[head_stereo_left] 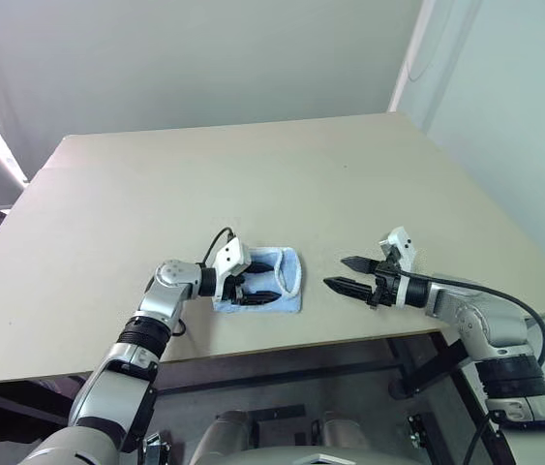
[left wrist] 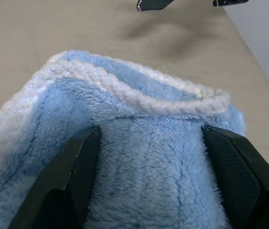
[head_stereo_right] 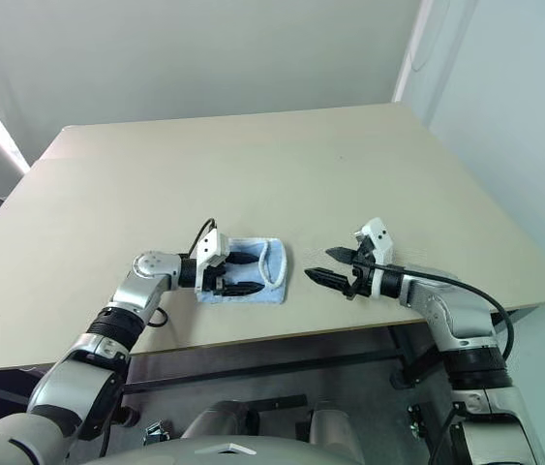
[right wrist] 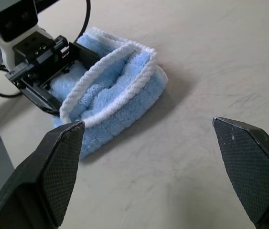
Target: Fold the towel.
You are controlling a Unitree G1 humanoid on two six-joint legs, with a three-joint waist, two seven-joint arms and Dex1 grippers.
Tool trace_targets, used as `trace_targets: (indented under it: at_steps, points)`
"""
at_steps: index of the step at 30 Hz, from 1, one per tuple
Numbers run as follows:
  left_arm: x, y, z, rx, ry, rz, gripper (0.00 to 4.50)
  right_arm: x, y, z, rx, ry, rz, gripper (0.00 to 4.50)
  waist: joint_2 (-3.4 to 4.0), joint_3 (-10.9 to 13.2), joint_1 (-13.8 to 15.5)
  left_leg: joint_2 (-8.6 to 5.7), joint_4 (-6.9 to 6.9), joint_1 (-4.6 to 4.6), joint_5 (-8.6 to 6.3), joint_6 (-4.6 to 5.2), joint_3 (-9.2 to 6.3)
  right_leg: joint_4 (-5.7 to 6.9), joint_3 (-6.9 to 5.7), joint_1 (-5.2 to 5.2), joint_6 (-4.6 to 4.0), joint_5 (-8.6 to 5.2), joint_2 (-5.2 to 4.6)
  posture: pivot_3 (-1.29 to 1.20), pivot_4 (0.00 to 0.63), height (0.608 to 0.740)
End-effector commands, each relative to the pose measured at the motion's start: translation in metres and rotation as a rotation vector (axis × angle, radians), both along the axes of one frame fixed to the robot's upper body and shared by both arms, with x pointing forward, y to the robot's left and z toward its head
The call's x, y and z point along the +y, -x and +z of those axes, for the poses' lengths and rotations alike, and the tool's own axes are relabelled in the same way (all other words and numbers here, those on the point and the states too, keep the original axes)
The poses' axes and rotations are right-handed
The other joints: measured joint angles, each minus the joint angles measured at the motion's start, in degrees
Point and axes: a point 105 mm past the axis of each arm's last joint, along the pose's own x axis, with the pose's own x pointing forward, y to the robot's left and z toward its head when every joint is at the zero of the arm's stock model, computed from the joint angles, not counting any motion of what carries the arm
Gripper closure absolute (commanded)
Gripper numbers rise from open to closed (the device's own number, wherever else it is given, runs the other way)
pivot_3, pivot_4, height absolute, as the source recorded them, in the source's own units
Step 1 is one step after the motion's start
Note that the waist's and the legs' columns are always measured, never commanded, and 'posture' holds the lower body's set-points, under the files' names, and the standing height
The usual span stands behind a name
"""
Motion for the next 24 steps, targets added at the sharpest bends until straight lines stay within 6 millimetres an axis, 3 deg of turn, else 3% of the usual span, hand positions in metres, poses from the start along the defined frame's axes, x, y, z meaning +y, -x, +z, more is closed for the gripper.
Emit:
trace_targets:
  at_steps: [1,5,8,16,24]
  points:
    - [0.011,-0.006,0.041,-0.124,0.024,-0.029,1.0,0.002,-0.009,0.015,0.018,-0.077,-0.008,0.0,-0.01,0.01,-0.02,0.01,-0.01,0.0,0.0,0.0,0.0,0.01,0.0,0.0,-0.01,0.0,-0.01,0.0,0.0,0.74]
    - [0.028,0.011,0.079,-0.15,0.047,-0.083,1.0,0.008,-0.011,0.022,0.136,-0.219,-0.001,0.0,0.0,0.01,0.0,0.04,-0.09,-0.04,0.0,0.0,-0.02,0.0,0.01,-0.07,-0.05,-0.01,-0.02,0.0,0.0,0.74]
    - [0.044,0.023,0.092,-0.155,0.031,-0.067,1.0,0.017,-0.011,0.012,0.281,-0.224,0.013,0.0,0.03,0.01,-0.46,0.02,-0.12,-0.06,-0.02,0.02,0.0,-0.02,0.06,-0.11,-0.18,-0.07,-0.05,0.0,0.0,0.74]
    - [0.089,0.052,0.079,-0.086,-0.054,0.091,1.0,0.039,-0.002,-0.014,0.554,-0.198,0.084,0.0,0.09,0.02,-1.35,0.03,-0.14,-0.03,-0.02,0.01,-0.01,-0.01,0.06,-0.11,-0.23,-0.11,-0.06,0.0,0.0,0.74]
    - [0.091,0.064,0.067,-0.032,-0.035,0.171,1.0,0.077,-0.002,-0.01,0.648,-0.286,0.174,0.0,0.11,0.01,-1.55,0.04,-0.17,0.02,-0.04,-0.02,-0.03,-0.01,0.06,-0.21,-0.23,-0.1,-0.03,0.0,0.0,0.74]
